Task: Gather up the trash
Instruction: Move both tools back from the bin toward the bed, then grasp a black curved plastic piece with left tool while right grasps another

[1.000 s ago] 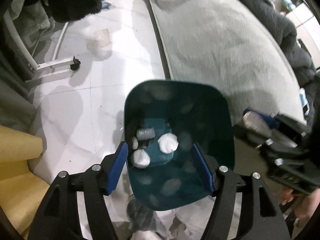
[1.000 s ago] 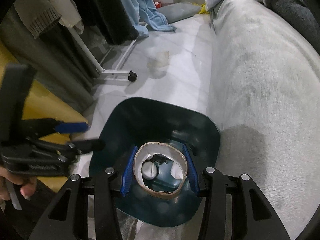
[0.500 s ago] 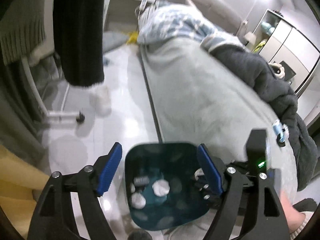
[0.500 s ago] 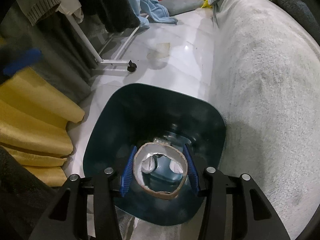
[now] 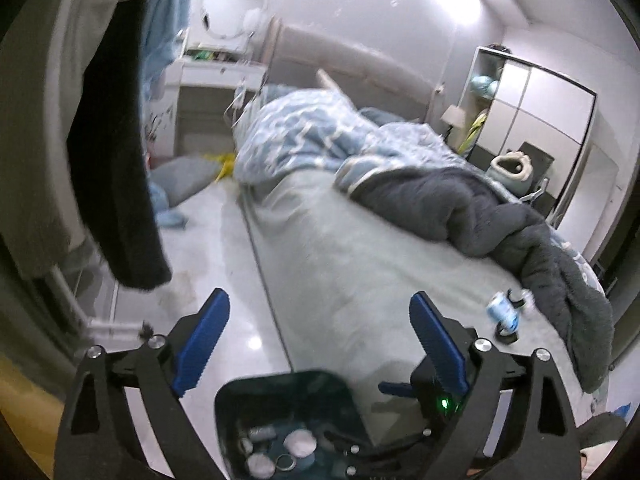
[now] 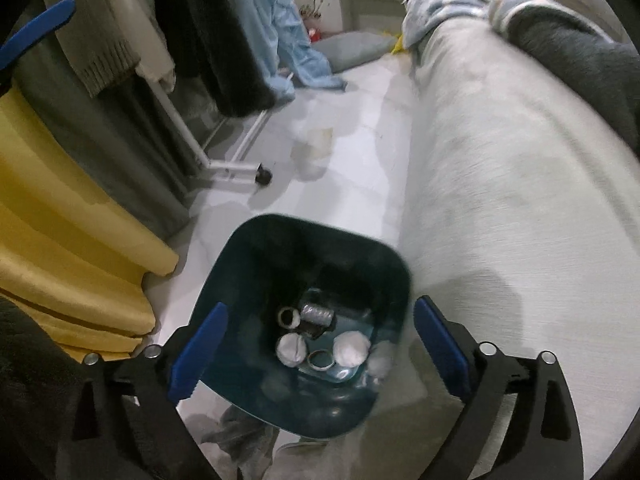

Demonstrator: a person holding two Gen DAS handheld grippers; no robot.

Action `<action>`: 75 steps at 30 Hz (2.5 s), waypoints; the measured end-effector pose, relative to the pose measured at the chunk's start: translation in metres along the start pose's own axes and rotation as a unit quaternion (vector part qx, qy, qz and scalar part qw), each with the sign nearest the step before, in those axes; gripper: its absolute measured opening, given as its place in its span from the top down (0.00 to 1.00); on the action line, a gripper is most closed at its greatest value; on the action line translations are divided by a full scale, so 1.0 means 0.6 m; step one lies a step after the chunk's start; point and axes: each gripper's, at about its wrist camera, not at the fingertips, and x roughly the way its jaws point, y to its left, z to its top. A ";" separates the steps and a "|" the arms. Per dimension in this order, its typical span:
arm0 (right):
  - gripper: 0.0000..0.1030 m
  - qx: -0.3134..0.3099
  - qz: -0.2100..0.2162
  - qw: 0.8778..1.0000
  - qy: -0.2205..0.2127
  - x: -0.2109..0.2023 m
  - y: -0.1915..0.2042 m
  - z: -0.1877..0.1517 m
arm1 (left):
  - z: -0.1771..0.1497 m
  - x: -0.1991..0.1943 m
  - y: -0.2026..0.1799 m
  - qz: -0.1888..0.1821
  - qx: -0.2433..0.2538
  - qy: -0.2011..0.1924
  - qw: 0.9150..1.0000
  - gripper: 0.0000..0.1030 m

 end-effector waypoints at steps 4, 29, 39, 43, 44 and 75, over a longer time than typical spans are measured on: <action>0.03 -0.001 -0.012 0.999 -0.029 -0.055 -0.036 -0.007 | 0.018 0.003 -0.044 -0.005 0.024 -0.017 1.000 0.06; 0.03 -0.018 -0.094 0.987 -0.132 -0.293 -0.307 -0.048 | 0.021 0.085 -0.214 -0.062 0.112 -0.029 0.991 0.03; 0.03 0.016 -0.110 0.988 -0.104 -0.295 -0.465 -0.085 | -0.048 0.186 -0.287 -0.133 0.158 0.043 0.978 0.04; 0.03 0.031 -0.114 0.987 -0.106 -0.296 -0.509 -0.091 | -0.071 0.212 -0.315 -0.159 0.159 0.066 0.972 0.04; 0.04 0.032 -0.116 0.987 -0.105 -0.293 -0.518 -0.092 | -0.078 0.220 -0.325 -0.165 0.163 0.072 0.970 0.04; 0.78 0.040 -0.097 0.992 -0.066 -0.186 -0.554 -0.079 | -0.177 0.344 -0.450 -0.199 0.200 0.178 0.943 0.37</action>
